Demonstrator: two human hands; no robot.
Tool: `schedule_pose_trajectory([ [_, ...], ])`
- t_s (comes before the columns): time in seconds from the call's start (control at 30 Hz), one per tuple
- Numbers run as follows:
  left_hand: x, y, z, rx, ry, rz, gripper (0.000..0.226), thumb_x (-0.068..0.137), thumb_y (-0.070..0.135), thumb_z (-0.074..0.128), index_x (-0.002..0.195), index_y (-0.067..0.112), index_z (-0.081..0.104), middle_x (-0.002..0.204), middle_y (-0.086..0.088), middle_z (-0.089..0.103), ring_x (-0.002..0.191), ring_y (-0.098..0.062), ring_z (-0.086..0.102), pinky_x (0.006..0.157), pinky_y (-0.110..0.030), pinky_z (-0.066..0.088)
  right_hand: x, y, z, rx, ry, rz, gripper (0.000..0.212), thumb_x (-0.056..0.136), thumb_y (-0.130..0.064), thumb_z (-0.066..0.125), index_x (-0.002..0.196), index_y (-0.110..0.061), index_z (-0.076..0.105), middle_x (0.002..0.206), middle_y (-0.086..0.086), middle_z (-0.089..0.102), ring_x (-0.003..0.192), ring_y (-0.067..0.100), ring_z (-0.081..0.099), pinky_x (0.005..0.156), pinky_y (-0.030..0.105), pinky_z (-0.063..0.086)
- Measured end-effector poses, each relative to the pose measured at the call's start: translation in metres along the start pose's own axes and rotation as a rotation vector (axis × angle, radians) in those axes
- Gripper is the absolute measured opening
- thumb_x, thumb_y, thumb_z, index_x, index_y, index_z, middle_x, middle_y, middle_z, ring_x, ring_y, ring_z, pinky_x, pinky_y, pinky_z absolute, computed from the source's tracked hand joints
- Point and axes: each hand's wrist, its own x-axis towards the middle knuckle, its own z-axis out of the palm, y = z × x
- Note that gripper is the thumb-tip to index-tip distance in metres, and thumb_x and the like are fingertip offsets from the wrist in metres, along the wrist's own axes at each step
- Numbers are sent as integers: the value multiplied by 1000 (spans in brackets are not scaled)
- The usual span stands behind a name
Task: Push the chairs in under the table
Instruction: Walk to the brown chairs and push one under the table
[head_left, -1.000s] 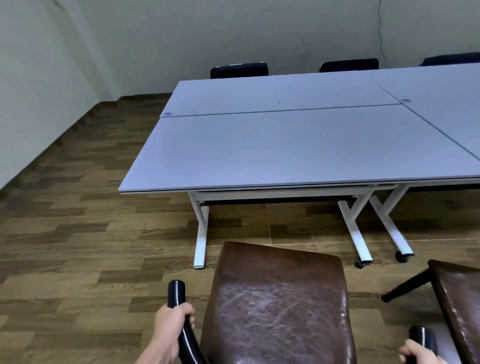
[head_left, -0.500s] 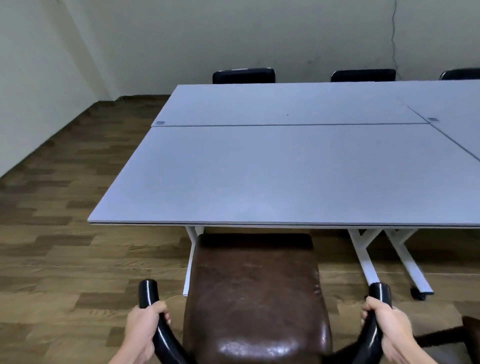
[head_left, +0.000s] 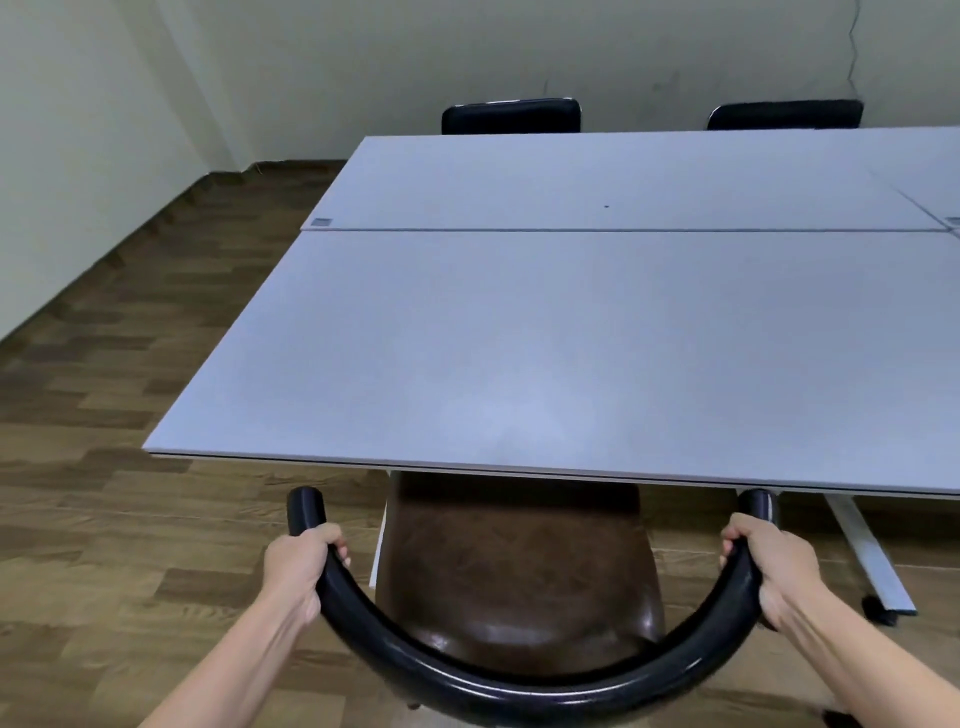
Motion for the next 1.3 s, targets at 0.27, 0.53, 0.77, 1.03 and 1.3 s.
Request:
schedule_pose_trajectory([
  [0.27,9,13,3,20,-18,0,12,71,-11,47,69,1,47,31,-6,43,23,-17,41,39,-17,39,2,3,6,-30,-20,22,9,68,2,54,73,-4,48,32,4,46,25,16,41,37,19,40],
  [0.53,27,27,2,68,-74,12,11,74,-9,52,73,1,47,34,-8,44,26,-17,41,40,-20,43,-7,6,15,-6,-30,22,13,64,4,53,74,-2,49,33,5,47,30,17,43,41,21,42],
  [0.77,26,24,-1,264,-18,98,75,80,46,68,127,-7,44,115,-19,57,104,-37,59,80,-41,52,-21,-6,1,-128,-199,72,25,84,-24,66,94,-6,52,73,15,65,64,25,62,67,34,53],
  [1.03,-102,-39,-21,453,120,345,85,68,54,64,129,-2,47,126,-21,58,120,-39,52,102,-50,41,-60,-3,-72,-143,-265,118,56,90,-32,59,134,-2,42,97,16,62,93,28,62,80,45,49],
  [1.3,-247,-138,-6,415,-77,-29,50,83,19,68,117,-16,56,125,-29,57,125,-38,48,103,-36,35,-84,16,-169,-165,-385,176,24,96,-18,51,114,-4,57,104,15,66,97,26,63,79,41,51],
])
